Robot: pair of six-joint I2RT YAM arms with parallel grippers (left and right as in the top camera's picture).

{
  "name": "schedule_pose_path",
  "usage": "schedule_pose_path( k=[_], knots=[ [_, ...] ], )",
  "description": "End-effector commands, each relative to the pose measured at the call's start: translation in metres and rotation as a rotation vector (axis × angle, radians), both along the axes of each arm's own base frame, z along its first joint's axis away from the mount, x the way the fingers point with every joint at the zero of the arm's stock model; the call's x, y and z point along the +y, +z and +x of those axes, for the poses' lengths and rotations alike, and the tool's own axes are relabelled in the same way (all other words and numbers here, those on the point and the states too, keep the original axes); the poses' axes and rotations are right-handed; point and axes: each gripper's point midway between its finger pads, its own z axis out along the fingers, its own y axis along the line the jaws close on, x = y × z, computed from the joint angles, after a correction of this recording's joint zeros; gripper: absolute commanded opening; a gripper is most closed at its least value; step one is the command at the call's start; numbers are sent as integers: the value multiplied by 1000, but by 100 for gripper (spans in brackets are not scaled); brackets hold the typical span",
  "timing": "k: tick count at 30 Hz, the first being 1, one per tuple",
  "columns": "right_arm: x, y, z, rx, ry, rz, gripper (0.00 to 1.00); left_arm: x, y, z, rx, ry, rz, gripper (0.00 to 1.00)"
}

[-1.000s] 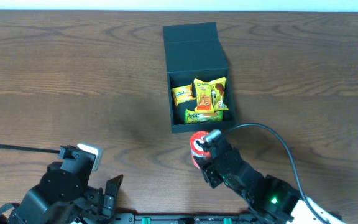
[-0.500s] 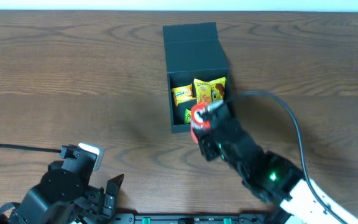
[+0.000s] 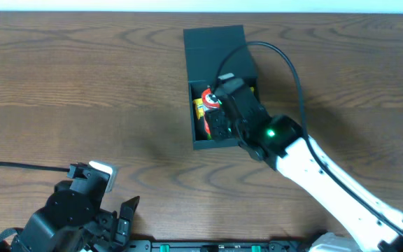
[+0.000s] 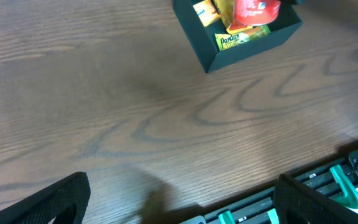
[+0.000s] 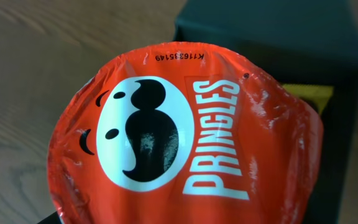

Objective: Pack container
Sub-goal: 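Carry the Pringles can with the right gripper into the box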

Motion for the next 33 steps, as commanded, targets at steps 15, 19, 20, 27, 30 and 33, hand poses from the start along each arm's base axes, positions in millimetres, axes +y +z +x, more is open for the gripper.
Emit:
schedule_pose_path(
  k=[15, 19, 20, 27, 30, 33],
  knots=[
    [2, -41, 33, 245, -69, 62, 50, 3, -2, 1, -8, 10, 17, 95],
    [7, -57, 31, 321, -51, 98, 50, 3, -2, 1, -8, 10, 17, 95],
    [8, -60, 30, 338, -46, 107, 50, 3, -2, 1, -8, 10, 17, 95],
    [14, -84, 25, 432, -37, 128, 50, 1, -2, 0, 1, -1, 8, 95],
    [14, -88, 24, 439, -39, 123, 50, 1, -3, -1, 6, -5, 6, 96],
    [13, -90, 25, 440, -44, 113, 50, 1, -3, -2, 8, -5, 8, 95]
  ],
)
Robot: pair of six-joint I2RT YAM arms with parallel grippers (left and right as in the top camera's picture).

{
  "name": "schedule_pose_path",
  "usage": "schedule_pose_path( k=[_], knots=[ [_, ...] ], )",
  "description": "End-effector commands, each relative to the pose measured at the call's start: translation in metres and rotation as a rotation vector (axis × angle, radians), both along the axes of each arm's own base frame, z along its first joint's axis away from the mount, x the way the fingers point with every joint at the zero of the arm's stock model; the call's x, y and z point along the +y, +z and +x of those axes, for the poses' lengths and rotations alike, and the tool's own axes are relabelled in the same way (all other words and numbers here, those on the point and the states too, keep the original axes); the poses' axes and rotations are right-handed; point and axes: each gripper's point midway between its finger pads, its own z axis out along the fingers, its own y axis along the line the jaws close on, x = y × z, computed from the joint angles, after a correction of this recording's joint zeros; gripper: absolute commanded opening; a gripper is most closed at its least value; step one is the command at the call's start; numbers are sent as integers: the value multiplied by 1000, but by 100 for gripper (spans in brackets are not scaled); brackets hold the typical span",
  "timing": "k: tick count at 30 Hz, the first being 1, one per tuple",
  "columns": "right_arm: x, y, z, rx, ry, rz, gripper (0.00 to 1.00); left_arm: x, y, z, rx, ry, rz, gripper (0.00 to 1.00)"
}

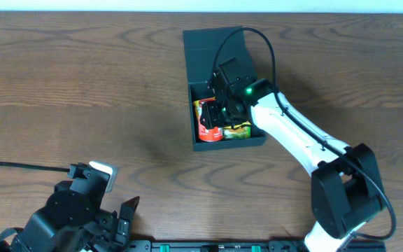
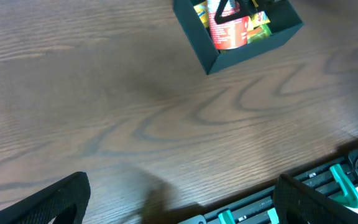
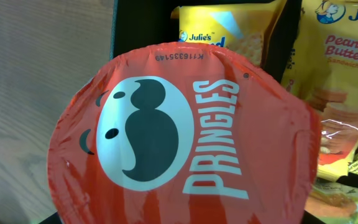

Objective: Pack container
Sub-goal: 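Carry the Pringles can with the right gripper into the box, then lower the can into the box's left side and open the right gripper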

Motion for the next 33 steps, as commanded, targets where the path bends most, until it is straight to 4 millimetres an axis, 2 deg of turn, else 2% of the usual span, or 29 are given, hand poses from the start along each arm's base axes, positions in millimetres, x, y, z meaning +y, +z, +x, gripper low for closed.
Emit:
schedule_pose_path(
  k=[1, 11, 21, 22, 23, 27, 30, 33],
  knots=[
    [2, 2, 4, 12, -13, 18, 50, 1, -3, -1, 6, -4, 7, 96],
    [-1, -30, -1, 81, -8, -29, 56, 3, -5, -3, 15, -4, 16, 95],
    [-4, -54, -1, 107, 5, -68, 61, 4, -5, -3, 14, -1, 21, 96],
    [-5, -57, 0, 108, 7, -79, 64, 4, -5, -3, 15, -1, 21, 95],
    [-6, -58, 0, 109, 6, -83, 71, 4, -5, -3, 15, -1, 21, 95],
    [-7, -60, -1, 108, 14, -93, 83, 4, -5, -3, 15, -1, 21, 95],
    [-8, -58, -1, 102, 23, -93, 87, 4, -5, -3, 17, -1, 23, 95],
    [-7, -46, 1, 79, 38, -85, 88, 5, -6, -4, 21, -1, 27, 95]
  ],
)
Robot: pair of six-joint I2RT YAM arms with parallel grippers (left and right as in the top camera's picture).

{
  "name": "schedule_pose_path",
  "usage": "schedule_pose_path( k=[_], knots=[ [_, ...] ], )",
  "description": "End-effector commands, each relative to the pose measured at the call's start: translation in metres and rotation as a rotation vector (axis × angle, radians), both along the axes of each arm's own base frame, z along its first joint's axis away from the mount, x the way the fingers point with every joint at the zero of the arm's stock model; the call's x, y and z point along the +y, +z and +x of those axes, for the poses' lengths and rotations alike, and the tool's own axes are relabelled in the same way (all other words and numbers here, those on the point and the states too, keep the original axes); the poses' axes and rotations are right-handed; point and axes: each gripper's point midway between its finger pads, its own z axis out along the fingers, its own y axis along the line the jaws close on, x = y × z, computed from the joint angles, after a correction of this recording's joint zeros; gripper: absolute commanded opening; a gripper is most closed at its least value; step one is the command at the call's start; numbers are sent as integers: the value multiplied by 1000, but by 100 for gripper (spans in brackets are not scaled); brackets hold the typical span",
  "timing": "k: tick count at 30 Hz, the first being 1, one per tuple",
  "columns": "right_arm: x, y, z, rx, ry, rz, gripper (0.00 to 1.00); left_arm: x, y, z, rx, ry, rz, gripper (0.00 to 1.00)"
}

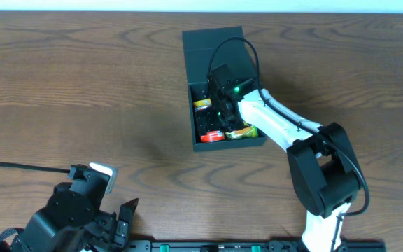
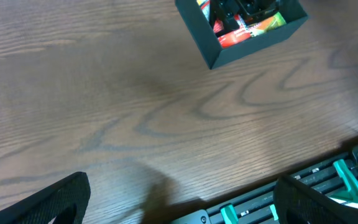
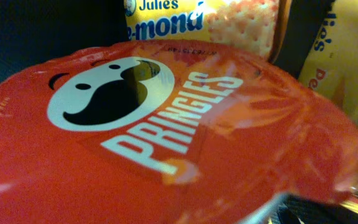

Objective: Pack container
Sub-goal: 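Lower the can into the box's left side and open the right gripper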

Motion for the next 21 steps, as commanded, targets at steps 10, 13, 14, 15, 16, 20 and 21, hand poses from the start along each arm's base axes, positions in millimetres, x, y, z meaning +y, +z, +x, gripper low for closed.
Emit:
schedule_pose_path(
  k=[10, 13, 14, 15, 16, 20, 21],
  knots=[
    [-2, 108, 22, -155, 98, -7, 97, 3, -2, 0, -6, -10, 25, 95],
    [1, 124, 27, -182, 107, 3, 94, 3, -2, 0, -6, -11, 25, 96],
    [3, 127, 30, -195, 106, 10, 87, 3, -2, 0, -5, -11, 25, 95],
    [3, 129, 33, -208, 107, 14, 75, 3, -2, 0, -5, -11, 25, 95],
    [3, 130, 36, -218, 101, 16, 63, 3, -2, 0, -5, -11, 25, 95],
    [-1, 127, 46, -230, 82, 21, 43, 2, -3, -1, -4, -12, 23, 96],
    [-2, 126, 47, -231, 78, 21, 41, 2, -3, -1, -3, -14, 22, 95]
  ],
)
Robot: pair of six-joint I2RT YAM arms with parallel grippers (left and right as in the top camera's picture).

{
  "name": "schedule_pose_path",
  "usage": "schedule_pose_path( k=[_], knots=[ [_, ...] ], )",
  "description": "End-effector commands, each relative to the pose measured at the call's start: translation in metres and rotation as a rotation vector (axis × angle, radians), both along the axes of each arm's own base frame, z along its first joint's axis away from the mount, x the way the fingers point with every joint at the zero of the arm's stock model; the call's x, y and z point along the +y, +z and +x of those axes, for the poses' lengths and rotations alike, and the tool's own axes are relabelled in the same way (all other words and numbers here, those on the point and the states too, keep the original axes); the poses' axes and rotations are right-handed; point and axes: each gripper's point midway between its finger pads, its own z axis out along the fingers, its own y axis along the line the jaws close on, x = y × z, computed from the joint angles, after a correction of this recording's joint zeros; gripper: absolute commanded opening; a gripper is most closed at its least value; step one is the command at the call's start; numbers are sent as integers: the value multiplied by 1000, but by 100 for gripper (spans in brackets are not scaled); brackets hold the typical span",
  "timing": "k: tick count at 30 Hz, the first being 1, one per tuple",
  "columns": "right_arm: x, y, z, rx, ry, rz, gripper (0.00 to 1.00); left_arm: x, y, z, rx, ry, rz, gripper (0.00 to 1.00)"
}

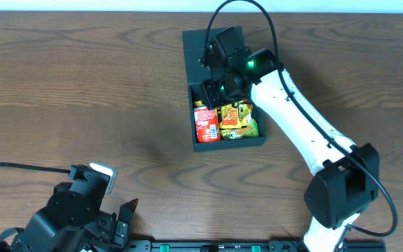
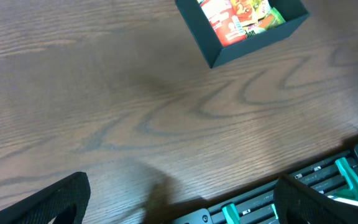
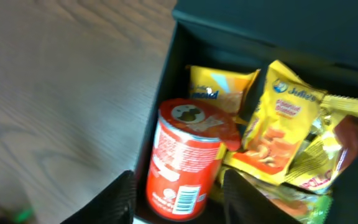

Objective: Pack container
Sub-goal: 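Lower the can into the box's left side and open the right gripper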

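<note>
The black container (image 1: 229, 143) sits open at the table's middle back, its lid (image 1: 214, 40) folded away behind it. A red Pringles can (image 1: 206, 123) lies along the left wall inside, also visible as the red can (image 3: 182, 162) and the can (image 2: 222, 18). Yellow snack packets (image 1: 238, 119) fill the right side. My right gripper (image 3: 178, 200) hangs open above the can, over the box's back half (image 1: 214, 85), holding nothing. My left gripper (image 2: 179, 205) rests open low at the front left of the table, far from the box.
Bare wood table (image 1: 82, 84) surrounds the container. A black rail with green clamps (image 2: 347, 180) runs along the front edge by the left arm (image 1: 68, 217). The right arm's cable (image 1: 240, 7) arcs over the lid.
My right gripper was down inside the box, shut on the Pringles can. Now it stands higher and open, and the can lies loose in the box's left side. The left arm is unchanged.
My right gripper first held the Pringles can over the box's front. Then it was over the left compartment beside the yellow packets, then deep inside the box. Now the can lies there, free of the open gripper. The left arm stayed put.
</note>
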Motion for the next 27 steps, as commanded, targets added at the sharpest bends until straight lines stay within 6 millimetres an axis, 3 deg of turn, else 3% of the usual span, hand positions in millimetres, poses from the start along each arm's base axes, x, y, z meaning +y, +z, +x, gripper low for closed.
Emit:
schedule_pose_path(
  k=[1, 3, 11, 12, 13, 15, 27],
  knots=[
    [-7, -1, 12, -16, -21, -2, 38, 2, -2, 0, -3, -8, 15, 96],
    [-4, -9, 17, -11, -35, 1, 31, 1, -1, 1, -8, -8, 11, 95],
    [5, -60, 32, 55, -82, -7, 28, -1, 0, 1, -10, -12, 0, 95],
    [5, -65, 32, 65, -88, -11, 24, -2, 0, 1, -9, -13, -1, 95],
    [5, -70, 32, 74, -89, -14, 10, -2, 0, 1, -7, -14, -1, 95],
    [6, -80, 30, 102, -92, -19, 1, -2, 0, 0, -5, -12, -2, 95],
    [-4, -99, 9, 216, -92, -66, 1, -2, 1, 1, -7, -6, -11, 95]
  ],
)
